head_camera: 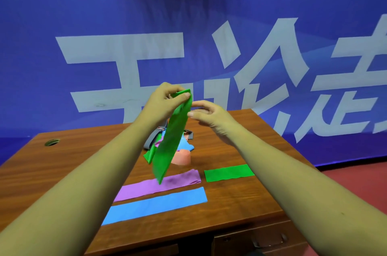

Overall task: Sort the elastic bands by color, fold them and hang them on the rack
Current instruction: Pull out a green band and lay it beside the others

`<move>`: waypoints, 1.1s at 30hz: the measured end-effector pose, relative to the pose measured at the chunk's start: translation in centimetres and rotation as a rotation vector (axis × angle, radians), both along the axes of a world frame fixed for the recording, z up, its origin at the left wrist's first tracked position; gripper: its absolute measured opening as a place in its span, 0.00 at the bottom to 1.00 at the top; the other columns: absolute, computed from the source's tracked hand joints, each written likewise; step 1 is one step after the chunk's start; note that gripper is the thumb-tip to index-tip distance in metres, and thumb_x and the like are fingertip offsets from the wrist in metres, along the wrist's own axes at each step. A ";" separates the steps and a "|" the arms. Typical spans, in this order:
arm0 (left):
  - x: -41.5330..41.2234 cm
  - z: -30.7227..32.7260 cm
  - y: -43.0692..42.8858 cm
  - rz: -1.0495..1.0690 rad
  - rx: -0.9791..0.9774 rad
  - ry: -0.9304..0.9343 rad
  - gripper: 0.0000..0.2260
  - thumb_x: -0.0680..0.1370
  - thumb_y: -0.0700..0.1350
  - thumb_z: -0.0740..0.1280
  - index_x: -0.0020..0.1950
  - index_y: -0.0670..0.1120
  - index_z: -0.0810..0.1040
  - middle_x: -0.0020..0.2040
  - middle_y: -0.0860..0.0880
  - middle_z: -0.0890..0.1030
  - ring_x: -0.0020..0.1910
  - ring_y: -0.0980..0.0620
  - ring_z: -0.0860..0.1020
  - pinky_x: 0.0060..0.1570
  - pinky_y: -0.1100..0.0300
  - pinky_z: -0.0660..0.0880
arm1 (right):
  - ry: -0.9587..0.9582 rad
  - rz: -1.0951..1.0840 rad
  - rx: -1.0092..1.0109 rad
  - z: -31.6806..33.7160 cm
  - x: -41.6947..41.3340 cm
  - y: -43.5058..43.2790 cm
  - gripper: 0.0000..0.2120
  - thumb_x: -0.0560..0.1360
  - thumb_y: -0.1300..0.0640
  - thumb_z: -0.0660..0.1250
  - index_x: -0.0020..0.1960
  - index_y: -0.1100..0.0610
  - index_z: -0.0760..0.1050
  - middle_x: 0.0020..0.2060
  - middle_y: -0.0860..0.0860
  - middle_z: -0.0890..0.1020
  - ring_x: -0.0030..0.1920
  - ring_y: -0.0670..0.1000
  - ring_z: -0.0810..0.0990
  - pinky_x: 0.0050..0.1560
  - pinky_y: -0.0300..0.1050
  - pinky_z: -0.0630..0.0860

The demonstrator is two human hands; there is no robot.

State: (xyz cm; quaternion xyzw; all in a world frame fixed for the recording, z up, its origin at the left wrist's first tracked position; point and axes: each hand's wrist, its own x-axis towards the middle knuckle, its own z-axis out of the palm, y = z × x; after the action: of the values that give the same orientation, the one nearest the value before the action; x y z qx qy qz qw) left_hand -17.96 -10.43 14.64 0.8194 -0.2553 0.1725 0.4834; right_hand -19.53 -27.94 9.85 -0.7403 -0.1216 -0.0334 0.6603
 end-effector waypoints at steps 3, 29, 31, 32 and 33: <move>-0.1 0.0 0.2 -0.040 -0.055 0.056 0.05 0.79 0.43 0.68 0.44 0.45 0.81 0.37 0.52 0.77 0.35 0.61 0.74 0.39 0.68 0.70 | 0.024 0.049 0.021 -0.4 0.1 0.6 0.11 0.73 0.57 0.73 0.54 0.58 0.81 0.47 0.55 0.84 0.47 0.49 0.82 0.47 0.44 0.74; 3.4 -12.2 6.2 0.421 -0.465 0.555 0.08 0.78 0.39 0.63 0.40 0.41 0.77 0.36 0.40 0.77 0.30 0.45 0.75 0.24 0.65 0.69 | 0.562 0.195 -0.434 -8.5 -1.1 -8.0 0.03 0.74 0.59 0.72 0.46 0.57 0.83 0.36 0.52 0.83 0.39 0.48 0.81 0.41 0.43 0.73; 3.1 -13.0 6.3 0.428 -0.459 0.584 0.07 0.79 0.40 0.63 0.42 0.41 0.77 0.39 0.40 0.78 0.32 0.47 0.75 0.28 0.62 0.72 | 0.600 0.131 -0.320 -9.1 -1.4 -8.7 0.03 0.76 0.60 0.69 0.48 0.58 0.81 0.38 0.54 0.82 0.43 0.50 0.82 0.46 0.47 0.75; 2.9 -13.3 6.1 0.420 -0.440 0.592 0.07 0.79 0.40 0.64 0.42 0.41 0.77 0.38 0.41 0.77 0.31 0.48 0.74 0.29 0.61 0.73 | 0.576 0.084 -0.329 -9.4 -1.5 -8.6 0.03 0.76 0.60 0.68 0.47 0.58 0.80 0.39 0.54 0.83 0.44 0.50 0.83 0.47 0.46 0.75; 2.5 -13.5 5.7 0.389 -0.414 0.599 0.08 0.79 0.41 0.64 0.42 0.42 0.78 0.37 0.42 0.76 0.31 0.49 0.74 0.29 0.61 0.72 | 0.528 0.034 -0.378 -9.7 -1.4 -8.4 0.03 0.76 0.59 0.68 0.47 0.56 0.80 0.40 0.53 0.83 0.45 0.49 0.83 0.48 0.46 0.74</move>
State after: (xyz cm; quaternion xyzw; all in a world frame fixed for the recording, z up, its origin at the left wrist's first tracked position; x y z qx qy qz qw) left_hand -15.46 -4.70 1.19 0.7519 0.0964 0.0624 0.6492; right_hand -20.98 -36.33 0.10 -0.8308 0.0373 0.1939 0.5204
